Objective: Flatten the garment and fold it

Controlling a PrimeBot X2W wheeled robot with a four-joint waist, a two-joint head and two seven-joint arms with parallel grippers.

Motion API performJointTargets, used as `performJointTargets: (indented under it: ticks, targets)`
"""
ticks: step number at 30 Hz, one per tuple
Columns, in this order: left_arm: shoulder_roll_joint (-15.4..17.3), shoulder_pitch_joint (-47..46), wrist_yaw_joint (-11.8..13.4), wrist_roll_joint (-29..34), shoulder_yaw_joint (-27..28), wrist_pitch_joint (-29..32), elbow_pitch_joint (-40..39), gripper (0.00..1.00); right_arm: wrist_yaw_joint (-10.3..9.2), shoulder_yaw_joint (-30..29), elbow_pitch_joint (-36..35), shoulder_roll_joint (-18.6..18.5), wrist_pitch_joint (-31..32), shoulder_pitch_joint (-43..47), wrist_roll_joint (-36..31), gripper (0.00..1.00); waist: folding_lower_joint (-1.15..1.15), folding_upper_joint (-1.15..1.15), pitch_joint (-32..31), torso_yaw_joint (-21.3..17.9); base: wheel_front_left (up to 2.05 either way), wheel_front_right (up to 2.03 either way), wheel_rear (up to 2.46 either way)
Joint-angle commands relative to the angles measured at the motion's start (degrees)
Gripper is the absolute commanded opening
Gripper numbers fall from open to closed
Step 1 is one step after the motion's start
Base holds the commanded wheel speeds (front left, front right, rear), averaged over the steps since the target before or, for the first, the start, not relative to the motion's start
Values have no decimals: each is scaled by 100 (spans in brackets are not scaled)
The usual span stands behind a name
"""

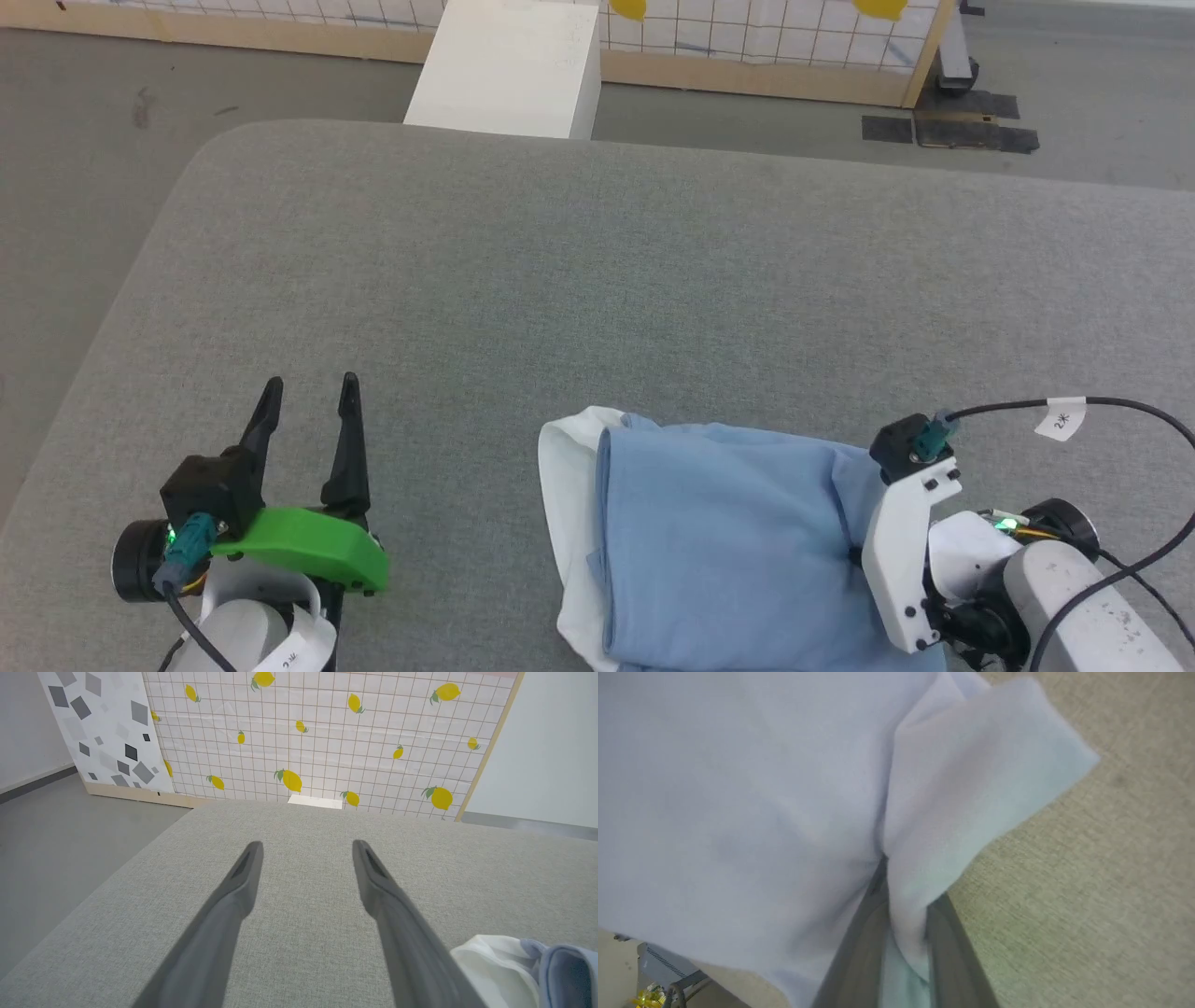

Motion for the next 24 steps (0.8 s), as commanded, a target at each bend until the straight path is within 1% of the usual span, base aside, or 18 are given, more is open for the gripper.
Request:
performJointTargets:
  ticks: [1,4,7,9,13,16,20,22,24]
  targets:
    - [-21,-86,-23,-34,-7,-39,29,100,-10,129,208,-9,-43,94,44,0,0,0,-49,-24,0,0,0]
    - [-16,-63,-24,-42,-18,-44,52,100,-10,203,69,-126,-111,-33,122,0,0,0,-141,-106,0,0,0]
    - [-2,-22,-23,-60,-20,-43,52,100,-10,319,-167,-318,-113,-195,232,0,0,0,-217,-297,0,0,0]
    - [5,5,-21,-77,-10,-48,50,100,-10,408,-332,-463,-59,-303,336,0,0,0,-256,-501,0,0,0]
    - [-7,13,-17,-106,-7,-56,15,100,-10,518,-616,-824,143,-549,516,0,0,0,-209,-1037,0,0,0]
    - [-12,-31,-17,-111,-8,-66,-21,100,-10,564,-719,-1055,269,-809,630,0,0,0,-69,-1554,0,0,0]
    - [-1,-165,-27,-81,-36,-62,-68,100,-10,494,-625,-1220,281,-1149,733,0,0,0,183,-2131,0,0,0]
    - [38,-260,-19,-54,-32,-38,-120,100,-10,445,-524,-1245,248,-1337,749,0,0,0,364,-2393,0,0,0]
    - [87,-376,-13,-15,-36,8,-198,100,-10,350,-397,-1267,172,-1522,729,0,0,0,561,-2582,0,0,0]
